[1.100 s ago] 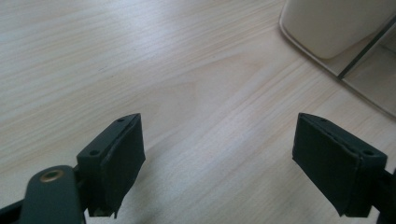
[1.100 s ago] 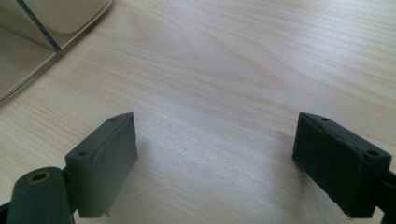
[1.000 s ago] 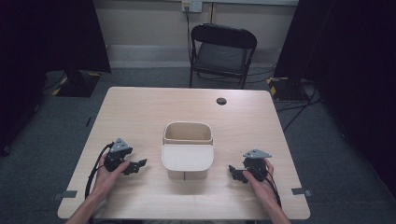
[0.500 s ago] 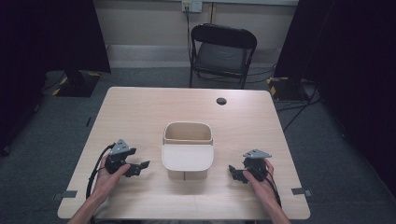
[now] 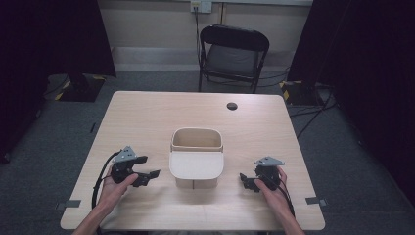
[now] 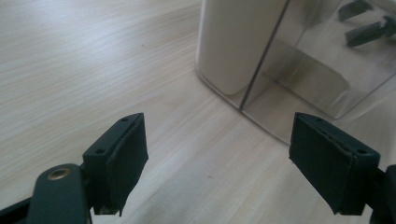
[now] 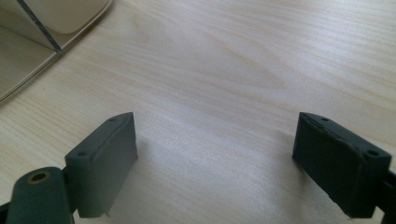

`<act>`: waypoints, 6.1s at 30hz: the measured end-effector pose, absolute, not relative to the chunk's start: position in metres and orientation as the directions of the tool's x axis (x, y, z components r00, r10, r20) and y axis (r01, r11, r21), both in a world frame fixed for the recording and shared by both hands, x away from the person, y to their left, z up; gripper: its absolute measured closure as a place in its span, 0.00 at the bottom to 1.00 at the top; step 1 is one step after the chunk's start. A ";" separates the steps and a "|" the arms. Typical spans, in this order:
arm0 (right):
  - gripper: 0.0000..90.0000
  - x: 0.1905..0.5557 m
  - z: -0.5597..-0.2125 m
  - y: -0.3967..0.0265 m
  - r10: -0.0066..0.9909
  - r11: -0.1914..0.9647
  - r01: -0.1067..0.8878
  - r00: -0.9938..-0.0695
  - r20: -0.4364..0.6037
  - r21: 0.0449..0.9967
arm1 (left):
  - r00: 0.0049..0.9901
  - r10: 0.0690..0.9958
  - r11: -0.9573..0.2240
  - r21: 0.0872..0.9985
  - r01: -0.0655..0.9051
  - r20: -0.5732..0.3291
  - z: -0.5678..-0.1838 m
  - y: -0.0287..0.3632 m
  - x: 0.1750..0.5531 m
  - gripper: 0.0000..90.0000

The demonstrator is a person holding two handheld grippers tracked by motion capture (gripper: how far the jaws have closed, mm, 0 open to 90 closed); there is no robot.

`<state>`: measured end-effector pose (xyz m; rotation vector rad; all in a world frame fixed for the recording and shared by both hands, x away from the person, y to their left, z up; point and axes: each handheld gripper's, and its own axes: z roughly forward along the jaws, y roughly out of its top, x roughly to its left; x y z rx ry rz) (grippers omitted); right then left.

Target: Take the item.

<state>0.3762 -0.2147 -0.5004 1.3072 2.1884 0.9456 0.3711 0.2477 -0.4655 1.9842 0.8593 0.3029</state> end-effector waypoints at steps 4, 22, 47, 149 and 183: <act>0.15 0.376 -0.500 -0.215 0.883 0.327 0.597 -0.470 -0.010 0.732 | 0.738 0.667 -0.345 0.833 0.432 -0.107 -0.464 0.245 0.370 0.21; 0.14 0.376 -0.500 -0.215 0.883 0.327 0.597 -0.470 -0.010 0.733 | 0.798 0.594 -0.334 0.869 0.366 -0.108 -0.450 0.227 0.356 0.23; 0.14 0.376 -0.500 -0.215 0.883 0.327 0.597 -0.470 -0.010 0.733 | 0.846 0.519 -0.333 0.884 0.328 -0.119 -0.443 0.200 0.347 0.32; 0.14 0.376 -0.500 -0.215 0.883 0.327 0.597 -0.470 -0.011 0.733 | 0.854 0.512 -0.240 0.938 0.250 -0.096 -0.415 0.195 0.357 0.29; 0.15 0.376 -0.500 -0.215 0.883 0.327 0.597 -0.470 -0.011 0.733 | 0.854 0.504 -0.215 0.939 0.268 -0.129 -0.408 0.196 0.370 0.30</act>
